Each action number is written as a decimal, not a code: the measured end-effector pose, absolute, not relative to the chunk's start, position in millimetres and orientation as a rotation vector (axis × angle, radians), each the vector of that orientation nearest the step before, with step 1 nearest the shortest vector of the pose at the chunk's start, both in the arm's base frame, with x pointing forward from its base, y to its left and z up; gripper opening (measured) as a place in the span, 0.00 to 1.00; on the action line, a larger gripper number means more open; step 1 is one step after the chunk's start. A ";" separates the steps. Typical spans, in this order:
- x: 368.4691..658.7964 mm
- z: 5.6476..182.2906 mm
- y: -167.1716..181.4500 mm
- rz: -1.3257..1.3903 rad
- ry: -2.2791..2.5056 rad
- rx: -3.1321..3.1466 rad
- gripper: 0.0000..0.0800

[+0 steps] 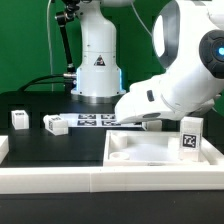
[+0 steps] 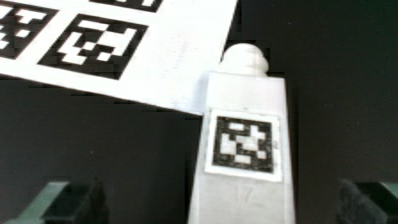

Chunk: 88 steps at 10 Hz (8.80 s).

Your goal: Assemble square table

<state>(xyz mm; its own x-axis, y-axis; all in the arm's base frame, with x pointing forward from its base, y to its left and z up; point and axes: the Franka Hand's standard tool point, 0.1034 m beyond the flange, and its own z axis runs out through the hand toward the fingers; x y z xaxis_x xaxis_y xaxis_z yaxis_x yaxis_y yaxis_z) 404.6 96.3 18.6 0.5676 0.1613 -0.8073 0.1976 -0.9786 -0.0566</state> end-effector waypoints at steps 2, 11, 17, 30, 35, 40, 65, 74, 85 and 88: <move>402.8 13.8 96.3 -1.399 0.307 2.748 0.81; 402.3 7.4 95.2 -1.379 0.301 2.758 0.52; 407.1 20.1 90.9 -1.398 0.287 2.759 0.36; 460.6 101.1 58.8 -0.923 0.261 3.035 0.36; 476.4 107.2 55.4 -0.435 0.254 3.139 0.36; 513.2 136.0 33.8 -0.015 0.347 3.157 0.36; 575.4 141.4 -30.7 0.828 -0.114 2.976 0.36; 596.4 145.1 -31.0 0.854 -0.189 3.000 0.36; 616.0 129.3 -34.8 0.886 -0.288 3.023 0.36; 614.4 121.8 -22.1 0.900 -0.296 3.025 0.36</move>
Offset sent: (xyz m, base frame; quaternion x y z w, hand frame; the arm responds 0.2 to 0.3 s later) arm -0.0066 0.0049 -0.0154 -0.0011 0.0127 0.0095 0.9999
